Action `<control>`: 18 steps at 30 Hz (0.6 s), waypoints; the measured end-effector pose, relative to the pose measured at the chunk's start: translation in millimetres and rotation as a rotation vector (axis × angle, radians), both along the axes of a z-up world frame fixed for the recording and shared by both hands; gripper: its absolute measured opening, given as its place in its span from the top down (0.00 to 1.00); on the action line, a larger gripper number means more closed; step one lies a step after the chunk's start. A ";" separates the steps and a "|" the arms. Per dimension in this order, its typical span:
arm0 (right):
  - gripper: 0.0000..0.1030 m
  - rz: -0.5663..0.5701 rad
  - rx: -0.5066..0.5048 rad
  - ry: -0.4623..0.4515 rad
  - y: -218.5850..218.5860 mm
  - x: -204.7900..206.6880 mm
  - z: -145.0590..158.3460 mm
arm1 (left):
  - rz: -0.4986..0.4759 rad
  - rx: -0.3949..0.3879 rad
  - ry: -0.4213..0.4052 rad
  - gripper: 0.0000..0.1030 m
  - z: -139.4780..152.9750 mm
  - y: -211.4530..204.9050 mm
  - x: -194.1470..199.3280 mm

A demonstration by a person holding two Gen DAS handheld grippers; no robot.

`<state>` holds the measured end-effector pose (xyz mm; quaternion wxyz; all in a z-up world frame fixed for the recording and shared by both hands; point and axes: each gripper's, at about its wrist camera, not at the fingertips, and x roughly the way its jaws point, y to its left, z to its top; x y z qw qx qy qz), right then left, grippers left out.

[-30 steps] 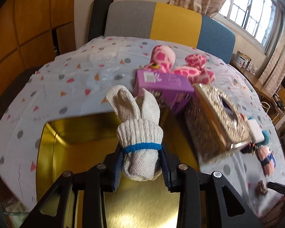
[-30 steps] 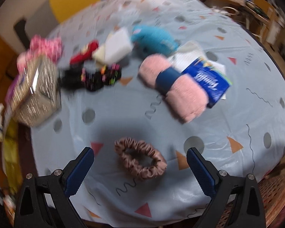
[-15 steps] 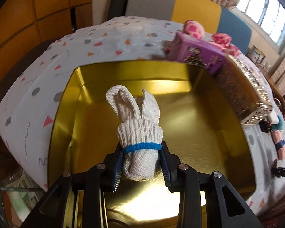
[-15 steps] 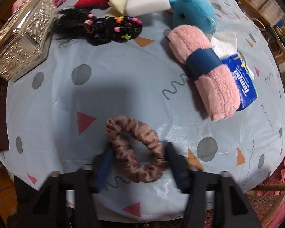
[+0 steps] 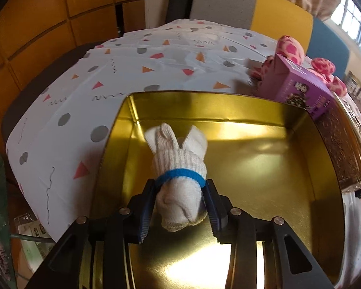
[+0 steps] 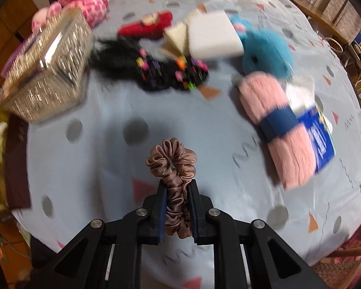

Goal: Organize soft objects
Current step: 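Lower the glove into the gold tray and open the left tool, then carry the brown scrunchie into the gold tray and open the right tool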

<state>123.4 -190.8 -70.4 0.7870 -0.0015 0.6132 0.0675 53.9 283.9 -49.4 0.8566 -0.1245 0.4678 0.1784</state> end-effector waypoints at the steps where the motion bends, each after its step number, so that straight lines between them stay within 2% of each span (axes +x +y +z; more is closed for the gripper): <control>1: 0.85 -0.002 0.009 -0.016 3.1 4.3 3.0 | 0.005 0.005 -0.001 0.49 0.7 1.4 -0.4; 4: 0.85 -0.014 0.045 -0.076 12.8 22.8 17.6 | 0.009 0.027 -0.033 0.38 10.2 0.7 -7.9; 9: 0.85 -0.038 0.079 -0.183 30.7 66.8 49.5 | 0.007 0.117 -0.127 0.33 41.5 -10.9 -30.9; 12: 0.85 -0.040 0.073 -0.238 41.4 98.3 69.3 | 0.015 0.160 -0.186 0.24 61.0 -17.3 -47.8; 15: 0.85 -0.028 0.061 -0.280 66.6 127.8 93.8 | 0.027 0.187 -0.240 0.23 78.1 -21.6 -64.0; 18: 0.85 -0.005 0.052 -0.309 91.7 146.3 102.7 | 0.038 0.212 -0.268 0.21 91.7 -25.6 -78.0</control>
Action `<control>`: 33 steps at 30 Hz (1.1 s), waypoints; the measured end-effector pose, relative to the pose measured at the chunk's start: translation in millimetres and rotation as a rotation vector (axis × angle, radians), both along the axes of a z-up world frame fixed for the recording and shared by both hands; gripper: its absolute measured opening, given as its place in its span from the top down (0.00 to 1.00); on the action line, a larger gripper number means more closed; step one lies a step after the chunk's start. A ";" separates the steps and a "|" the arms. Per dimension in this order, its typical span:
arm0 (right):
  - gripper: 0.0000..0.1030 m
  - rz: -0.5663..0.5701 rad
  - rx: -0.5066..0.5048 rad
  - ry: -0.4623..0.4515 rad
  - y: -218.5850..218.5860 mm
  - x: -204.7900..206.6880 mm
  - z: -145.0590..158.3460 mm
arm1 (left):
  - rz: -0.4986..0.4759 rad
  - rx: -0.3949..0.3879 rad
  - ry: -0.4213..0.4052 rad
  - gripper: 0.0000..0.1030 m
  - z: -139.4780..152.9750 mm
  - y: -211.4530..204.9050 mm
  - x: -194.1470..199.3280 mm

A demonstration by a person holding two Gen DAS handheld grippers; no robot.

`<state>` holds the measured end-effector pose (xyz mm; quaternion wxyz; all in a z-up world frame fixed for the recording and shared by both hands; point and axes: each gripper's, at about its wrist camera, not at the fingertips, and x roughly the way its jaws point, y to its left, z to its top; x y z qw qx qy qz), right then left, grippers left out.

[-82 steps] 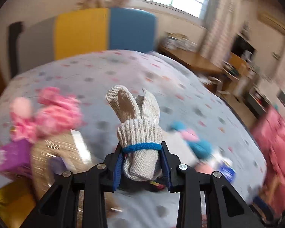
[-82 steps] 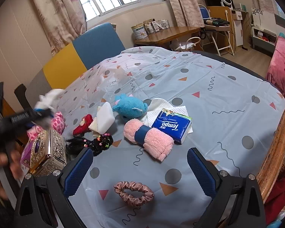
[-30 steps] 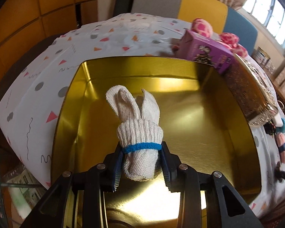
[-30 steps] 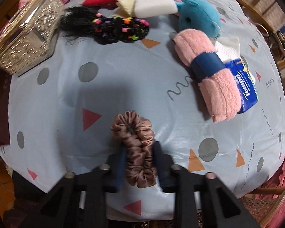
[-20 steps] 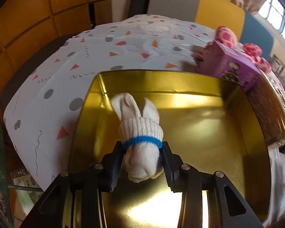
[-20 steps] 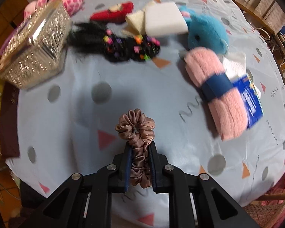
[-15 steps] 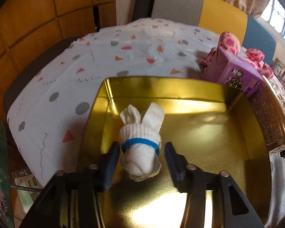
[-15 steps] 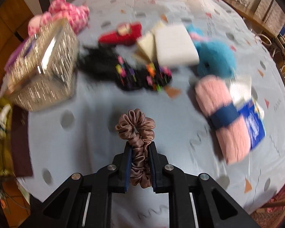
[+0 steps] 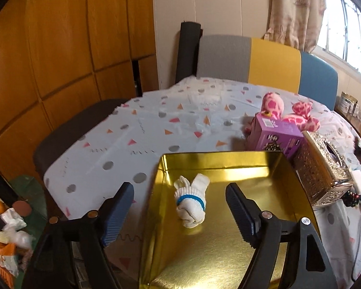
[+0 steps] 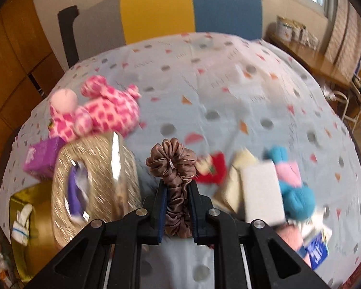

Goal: Organize soft objects
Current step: 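Carry the brown scrunchie into the gold tray and open the right tool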

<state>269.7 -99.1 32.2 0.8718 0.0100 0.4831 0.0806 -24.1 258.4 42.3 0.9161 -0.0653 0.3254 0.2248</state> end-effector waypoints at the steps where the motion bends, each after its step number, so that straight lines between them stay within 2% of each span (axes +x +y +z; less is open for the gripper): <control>1: 0.85 0.006 0.000 -0.006 0.5 -5.4 6.0 | 0.004 0.002 -0.005 0.19 2.8 -0.5 -3.3; 8: 0.86 0.094 0.061 -0.045 57.5 4.3 22.4 | 0.010 0.040 -0.034 0.16 19.2 -8.8 -22.9; 18: 0.86 0.273 0.146 -0.070 131.3 -17.7 37.9 | 0.009 0.051 -0.028 0.16 19.0 -11.5 -30.4; 25: 0.86 0.386 0.185 -0.050 173.7 -43.8 34.0 | 0.013 0.057 -0.022 0.14 16.7 -11.8 -36.6; 33: 0.86 0.514 0.209 0.021 218.9 -81.3 12.2 | 0.018 0.053 -0.018 0.14 14.9 -11.4 -43.0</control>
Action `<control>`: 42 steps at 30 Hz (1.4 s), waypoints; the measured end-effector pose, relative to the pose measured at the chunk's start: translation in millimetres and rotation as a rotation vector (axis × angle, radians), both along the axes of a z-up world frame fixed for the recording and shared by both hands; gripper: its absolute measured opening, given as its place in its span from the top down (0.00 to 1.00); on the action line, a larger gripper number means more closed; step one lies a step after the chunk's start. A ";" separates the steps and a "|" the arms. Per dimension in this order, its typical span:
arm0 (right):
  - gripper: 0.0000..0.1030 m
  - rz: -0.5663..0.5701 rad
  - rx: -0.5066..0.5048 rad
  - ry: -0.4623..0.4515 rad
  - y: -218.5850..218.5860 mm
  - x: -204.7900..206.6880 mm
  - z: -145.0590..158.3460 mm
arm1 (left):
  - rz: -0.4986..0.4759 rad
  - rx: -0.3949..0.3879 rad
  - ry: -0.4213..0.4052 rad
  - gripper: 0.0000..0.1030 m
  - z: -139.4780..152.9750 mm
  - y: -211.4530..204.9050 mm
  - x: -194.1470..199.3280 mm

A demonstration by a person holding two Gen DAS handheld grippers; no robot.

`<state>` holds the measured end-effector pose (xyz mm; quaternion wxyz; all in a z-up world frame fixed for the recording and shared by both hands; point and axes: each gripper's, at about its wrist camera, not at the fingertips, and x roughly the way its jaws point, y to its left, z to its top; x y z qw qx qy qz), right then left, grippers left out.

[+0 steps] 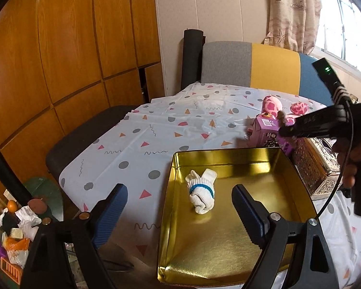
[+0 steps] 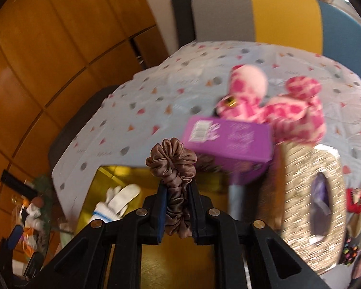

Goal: Organize soft objects
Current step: 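Carry the brown scrunchie into the gold tray and open the right tool, then move the left tool to the red Santa sock and grasp it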

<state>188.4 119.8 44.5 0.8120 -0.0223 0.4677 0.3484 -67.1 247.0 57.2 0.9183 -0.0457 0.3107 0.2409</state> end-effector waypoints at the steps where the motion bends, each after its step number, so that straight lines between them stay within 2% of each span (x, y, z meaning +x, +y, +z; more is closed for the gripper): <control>1: 0.85 0.012 -0.001 0.010 4.5 -4.2 -3.5 | 0.001 -0.003 0.001 0.14 -0.6 0.3 -1.1; 8: 0.86 0.082 -0.029 0.111 45.4 -35.6 -41.0 | 0.019 -0.055 0.016 0.14 -12.0 11.5 -8.5; 13: 0.85 0.107 -0.055 0.139 69.1 -49.2 -60.1 | 0.056 -0.089 0.046 0.14 -24.3 24.3 -14.6; 18: 0.72 0.102 -0.070 0.143 83.8 -51.2 -71.6 | 0.084 -0.091 0.055 0.14 -30.7 31.2 -20.5; 19: 0.62 0.100 -0.074 0.148 84.2 -50.5 -72.0 | 0.084 -0.092 0.055 0.14 -31.6 31.1 -20.8; 20: 0.58 0.097 -0.079 0.153 84.8 -50.4 -73.4 | 0.082 -0.094 0.057 0.14 -32.2 31.6 -20.8; 22: 0.56 0.096 -0.082 0.151 83.6 -52.8 -73.7 | 0.075 -0.104 0.056 0.14 -32.8 30.5 -20.5; 25: 0.40 0.091 -0.093 0.122 80.7 -57.0 -71.7 | 0.067 -0.112 0.056 0.14 -32.7 27.2 -18.8; 31: 0.39 0.074 -0.072 0.082 60.7 -62.7 -60.9 | 0.047 -0.090 0.051 0.14 -28.2 17.8 -15.9; 42: 0.39 0.031 -0.061 -0.027 19.6 -79.0 -39.3 | -0.001 -0.108 0.066 0.14 -28.5 1.9 -5.0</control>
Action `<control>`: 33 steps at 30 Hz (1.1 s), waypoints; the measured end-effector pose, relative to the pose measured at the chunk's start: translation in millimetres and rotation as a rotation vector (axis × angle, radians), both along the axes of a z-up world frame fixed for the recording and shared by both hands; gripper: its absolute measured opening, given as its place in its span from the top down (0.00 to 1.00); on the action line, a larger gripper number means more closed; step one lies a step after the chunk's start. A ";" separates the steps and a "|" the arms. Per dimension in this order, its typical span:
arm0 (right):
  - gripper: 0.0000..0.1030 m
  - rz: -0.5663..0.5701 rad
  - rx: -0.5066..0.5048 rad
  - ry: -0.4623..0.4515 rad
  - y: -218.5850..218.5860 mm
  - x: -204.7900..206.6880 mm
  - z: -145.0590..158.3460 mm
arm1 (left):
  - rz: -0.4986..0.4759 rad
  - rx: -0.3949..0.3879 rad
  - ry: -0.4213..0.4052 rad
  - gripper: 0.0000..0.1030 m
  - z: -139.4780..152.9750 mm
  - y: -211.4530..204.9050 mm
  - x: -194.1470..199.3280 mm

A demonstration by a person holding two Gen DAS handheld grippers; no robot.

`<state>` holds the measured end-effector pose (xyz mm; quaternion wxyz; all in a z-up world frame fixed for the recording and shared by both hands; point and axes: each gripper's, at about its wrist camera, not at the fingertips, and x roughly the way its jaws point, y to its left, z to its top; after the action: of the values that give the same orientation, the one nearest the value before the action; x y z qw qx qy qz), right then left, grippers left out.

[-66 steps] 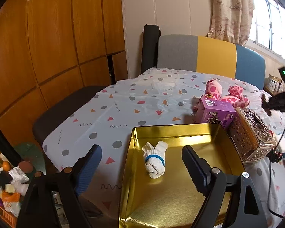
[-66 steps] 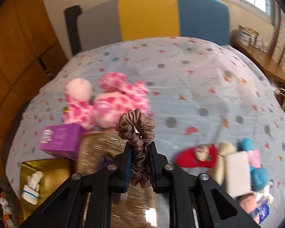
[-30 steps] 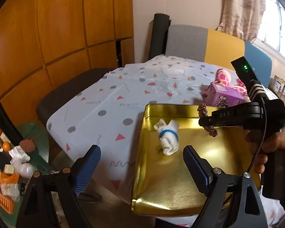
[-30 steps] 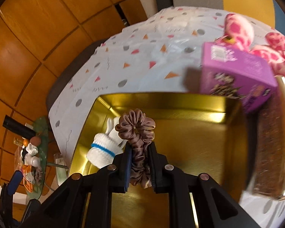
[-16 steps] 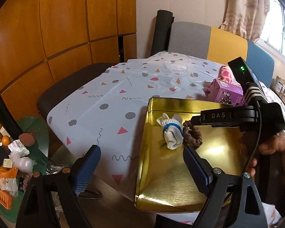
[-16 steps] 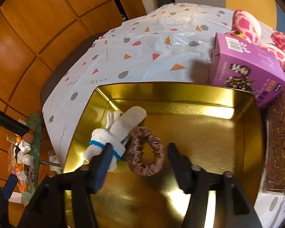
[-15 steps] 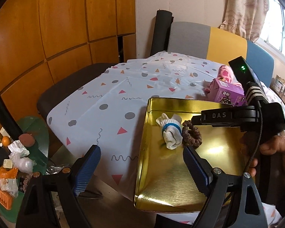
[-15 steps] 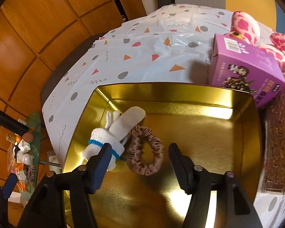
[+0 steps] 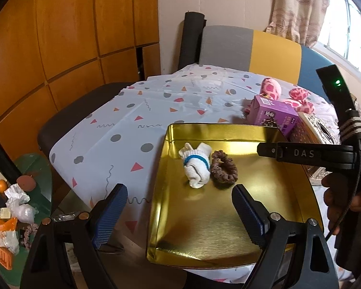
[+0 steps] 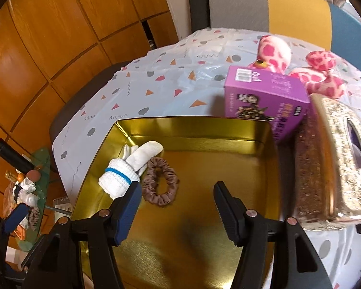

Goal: Organize soft objects
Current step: 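Move the left tool to the red Santa sock and grasp it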

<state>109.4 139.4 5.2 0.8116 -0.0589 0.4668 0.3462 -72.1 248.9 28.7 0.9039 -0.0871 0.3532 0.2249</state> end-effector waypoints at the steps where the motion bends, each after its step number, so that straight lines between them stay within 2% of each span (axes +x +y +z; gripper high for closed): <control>1: 0.39 -0.005 -0.001 -0.008 -3.8 -1.0 1.2 | -0.005 0.007 0.004 0.13 -0.2 -2.3 1.1; 5: 0.39 -0.026 -0.004 -0.045 -17.9 -6.1 7.0 | -0.026 0.024 0.014 0.05 -0.9 -10.8 5.3; 18: 0.39 -0.122 -0.014 -0.212 -87.0 -17.4 36.2 | -0.116 0.038 0.033 0.05 -4.2 -42.8 21.6; 22: 0.39 -0.152 -0.014 -0.252 -110.7 -18.1 43.9 | -0.151 0.007 0.053 0.05 -9.4 -51.7 28.2; 26: 0.39 -0.215 -0.005 -0.262 -149.1 -11.8 47.6 | -0.192 -0.055 0.086 0.07 -15.0 -57.0 39.0; 33: 0.39 -0.451 -0.041 -0.252 -254.0 13.4 42.0 | -0.365 0.033 0.010 0.07 13.6 -96.2 57.3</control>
<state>122.8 -114.6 47.2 0.9186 -0.0126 0.3703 0.1370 -14.8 152.6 42.3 0.9293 -0.0055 0.3638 0.0635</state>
